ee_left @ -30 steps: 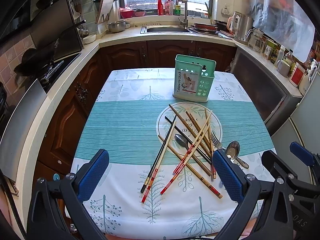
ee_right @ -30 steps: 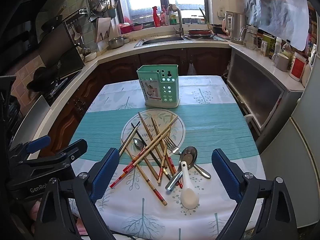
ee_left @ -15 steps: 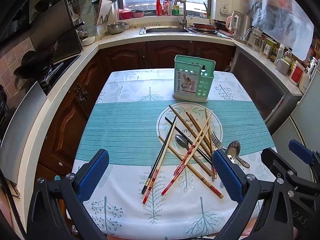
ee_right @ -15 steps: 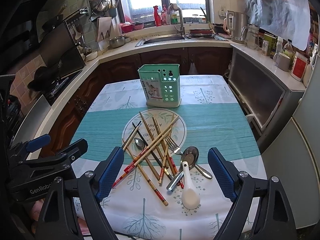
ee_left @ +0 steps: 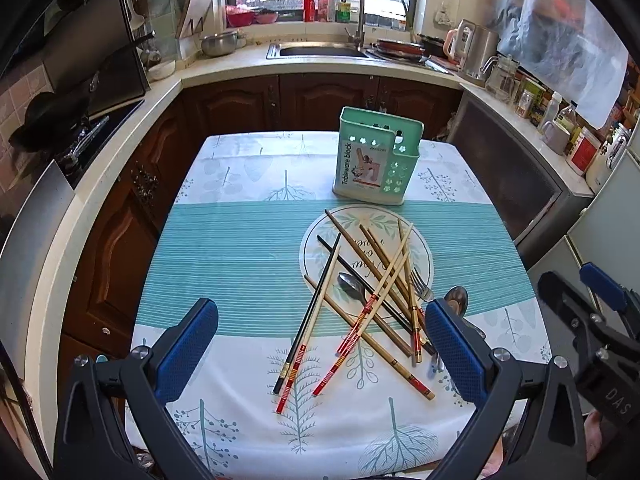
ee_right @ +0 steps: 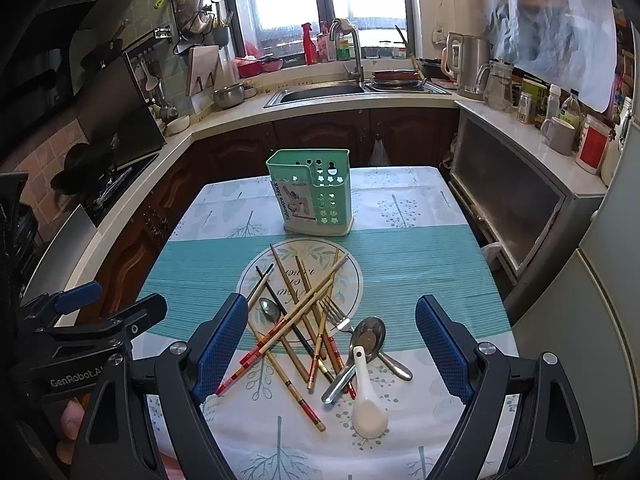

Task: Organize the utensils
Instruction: 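Grasp a black chopstick with the left tool while the right tool grasps a red-striped wooden chopstick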

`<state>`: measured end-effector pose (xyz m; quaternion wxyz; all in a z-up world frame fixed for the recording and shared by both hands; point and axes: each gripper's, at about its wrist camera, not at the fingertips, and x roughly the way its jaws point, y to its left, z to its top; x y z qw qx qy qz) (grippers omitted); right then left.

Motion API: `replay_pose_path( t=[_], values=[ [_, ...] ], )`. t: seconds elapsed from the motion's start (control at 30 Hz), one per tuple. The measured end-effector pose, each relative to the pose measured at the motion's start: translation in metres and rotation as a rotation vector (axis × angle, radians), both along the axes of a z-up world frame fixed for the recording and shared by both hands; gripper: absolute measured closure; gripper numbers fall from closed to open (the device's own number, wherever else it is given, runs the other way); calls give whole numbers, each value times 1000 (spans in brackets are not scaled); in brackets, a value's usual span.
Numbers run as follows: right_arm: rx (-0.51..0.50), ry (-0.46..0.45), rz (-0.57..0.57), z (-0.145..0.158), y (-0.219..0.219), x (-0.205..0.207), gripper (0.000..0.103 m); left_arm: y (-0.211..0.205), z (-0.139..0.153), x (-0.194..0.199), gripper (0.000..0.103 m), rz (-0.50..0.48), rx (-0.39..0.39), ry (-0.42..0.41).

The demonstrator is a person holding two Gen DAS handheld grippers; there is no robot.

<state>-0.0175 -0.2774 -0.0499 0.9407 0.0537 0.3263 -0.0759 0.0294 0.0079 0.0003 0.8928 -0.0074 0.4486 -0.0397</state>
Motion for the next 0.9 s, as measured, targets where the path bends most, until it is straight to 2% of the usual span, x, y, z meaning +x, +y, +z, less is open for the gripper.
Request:
replay_pose_path(
  t=[0.1,0.23,0.4,0.57,0.67,0.77,0.83,0.9],
  values=[
    [-10,-7,1,8,-5,6,15,4,-3,9,1,11,4,26],
    [-14,11,5,13,-15,25,15,8,-8,28,1,-23,-11,57],
    [74,104,18,2,-40,71,16,14,-19,62,1,-55,17,81],
    [212,242,31,-31,-62,122,32,17,-49,101,1,-131,18,192],
    [300,340,37,-61,-70,151,40,17,-79,121,15,-167,26,272],
    [377,423,44,-91,-74,173,49,16,-105,131,27,-219,-11,353],
    [418,458,48,-107,-75,183,51,15,-119,135,32,-247,-35,389],
    [476,497,54,-122,-76,191,55,14,-131,138,43,-264,-57,428]
  ],
)
